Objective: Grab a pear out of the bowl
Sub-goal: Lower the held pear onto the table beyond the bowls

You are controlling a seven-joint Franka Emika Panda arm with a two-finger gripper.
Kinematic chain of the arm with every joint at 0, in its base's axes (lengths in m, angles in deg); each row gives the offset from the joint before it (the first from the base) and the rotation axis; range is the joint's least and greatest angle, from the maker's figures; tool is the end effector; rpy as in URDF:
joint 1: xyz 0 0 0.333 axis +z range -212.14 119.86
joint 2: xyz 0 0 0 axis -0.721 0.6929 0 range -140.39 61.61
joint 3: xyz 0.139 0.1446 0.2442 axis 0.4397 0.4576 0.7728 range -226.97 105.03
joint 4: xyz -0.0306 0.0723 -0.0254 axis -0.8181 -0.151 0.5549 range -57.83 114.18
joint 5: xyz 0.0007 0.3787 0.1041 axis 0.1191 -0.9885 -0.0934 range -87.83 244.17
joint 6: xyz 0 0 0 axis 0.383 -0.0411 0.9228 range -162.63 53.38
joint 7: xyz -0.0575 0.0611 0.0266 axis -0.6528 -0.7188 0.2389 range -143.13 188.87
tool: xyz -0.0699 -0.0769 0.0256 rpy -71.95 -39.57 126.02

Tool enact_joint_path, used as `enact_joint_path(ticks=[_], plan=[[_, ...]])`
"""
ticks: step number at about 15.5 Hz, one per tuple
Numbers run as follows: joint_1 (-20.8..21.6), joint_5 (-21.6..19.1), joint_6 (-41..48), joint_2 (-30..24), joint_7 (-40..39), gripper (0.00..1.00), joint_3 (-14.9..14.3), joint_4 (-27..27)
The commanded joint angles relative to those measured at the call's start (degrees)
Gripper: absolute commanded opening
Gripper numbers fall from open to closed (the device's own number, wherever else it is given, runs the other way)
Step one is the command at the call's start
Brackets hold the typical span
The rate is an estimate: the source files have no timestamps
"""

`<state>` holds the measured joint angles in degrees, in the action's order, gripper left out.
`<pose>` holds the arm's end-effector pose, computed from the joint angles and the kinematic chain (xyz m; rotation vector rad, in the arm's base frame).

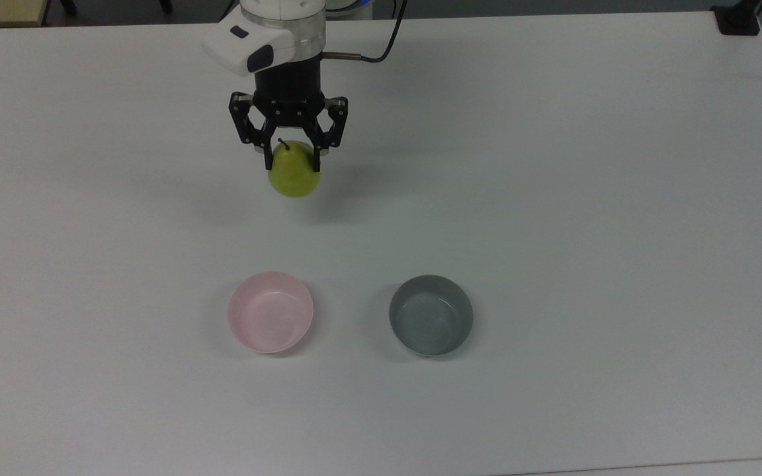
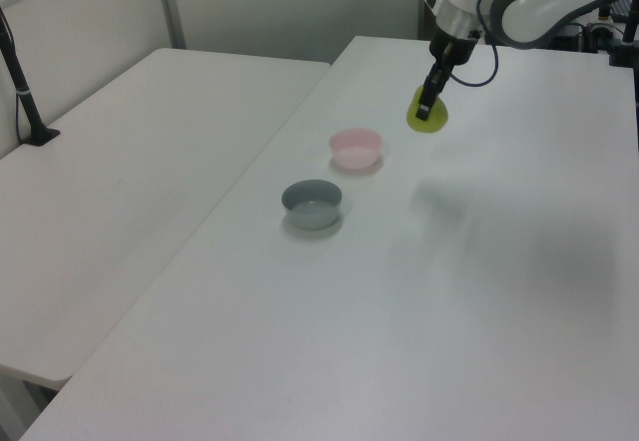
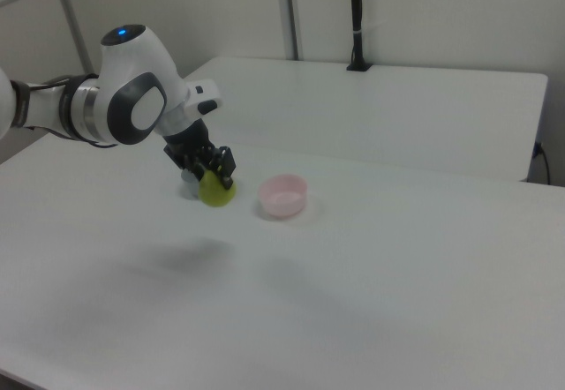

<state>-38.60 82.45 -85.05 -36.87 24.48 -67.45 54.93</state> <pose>0.5886 0.0110 0.4552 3.0459 0.0582 0.4889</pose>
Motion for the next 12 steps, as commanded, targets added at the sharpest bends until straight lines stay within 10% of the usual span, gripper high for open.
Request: enact_joint_path(ticks=[1, 12], plan=[[-0.42, -0.59, 1.28, 1.58, -1.70, 0.18, 2.17, 2.08], [-0.43, 1.43, 0.40, 9.34, -1.70, 0.22, 4.11, 1.55]])
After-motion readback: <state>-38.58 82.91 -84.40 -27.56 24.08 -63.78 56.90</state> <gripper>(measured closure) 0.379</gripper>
